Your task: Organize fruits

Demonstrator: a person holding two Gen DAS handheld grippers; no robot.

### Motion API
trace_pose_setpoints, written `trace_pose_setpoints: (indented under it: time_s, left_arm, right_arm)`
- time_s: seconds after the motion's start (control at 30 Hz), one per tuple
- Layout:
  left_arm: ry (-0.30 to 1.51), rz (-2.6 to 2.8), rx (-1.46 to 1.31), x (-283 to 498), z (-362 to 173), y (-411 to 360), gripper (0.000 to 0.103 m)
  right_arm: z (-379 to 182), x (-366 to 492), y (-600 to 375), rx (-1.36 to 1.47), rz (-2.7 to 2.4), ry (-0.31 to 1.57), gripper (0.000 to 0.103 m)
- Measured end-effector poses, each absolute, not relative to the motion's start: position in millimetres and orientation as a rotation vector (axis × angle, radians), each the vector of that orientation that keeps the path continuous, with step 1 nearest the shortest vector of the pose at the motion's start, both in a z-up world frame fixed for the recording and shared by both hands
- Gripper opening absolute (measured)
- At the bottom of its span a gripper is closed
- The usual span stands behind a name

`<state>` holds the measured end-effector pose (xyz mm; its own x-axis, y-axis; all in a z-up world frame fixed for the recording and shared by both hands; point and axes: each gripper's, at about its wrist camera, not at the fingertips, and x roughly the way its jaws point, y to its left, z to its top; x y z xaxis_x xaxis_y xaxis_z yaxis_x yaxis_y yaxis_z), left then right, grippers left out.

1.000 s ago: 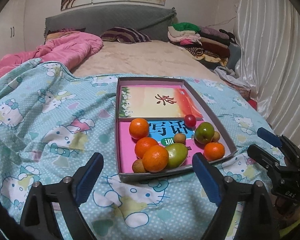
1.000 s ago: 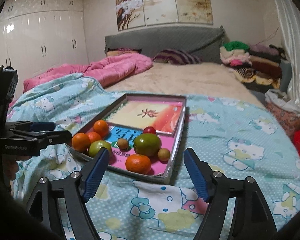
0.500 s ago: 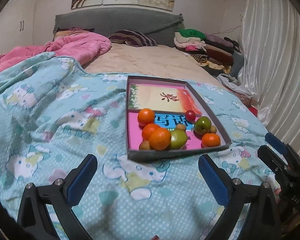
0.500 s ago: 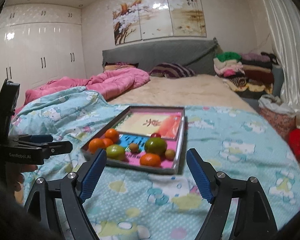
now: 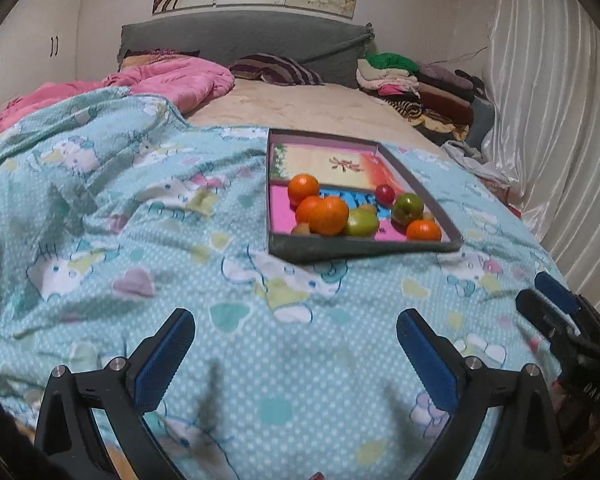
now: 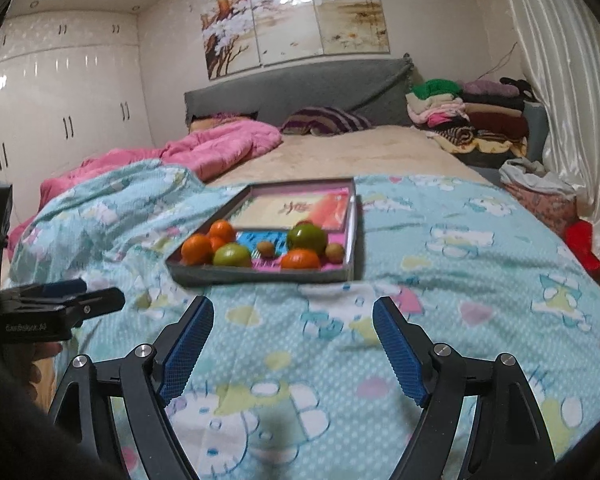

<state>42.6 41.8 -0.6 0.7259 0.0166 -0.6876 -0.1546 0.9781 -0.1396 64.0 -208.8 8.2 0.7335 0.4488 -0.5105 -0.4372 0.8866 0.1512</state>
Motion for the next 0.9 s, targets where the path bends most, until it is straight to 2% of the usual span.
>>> trace_pose_setpoints:
  time_s: [0.4, 0.9]
  left_arm:
    - [0.812, 0.083, -0.179, 21, -23, 21, 0.102]
    - [0.812, 0.09, -0.191, 22, -25, 24, 0.102]
  right_arm:
    - [-13, 31, -186, -0.056, 0.54, 0.63, 0.083]
    - [-21, 38, -189, -0.03, 0.519, 0.663, 0.083]
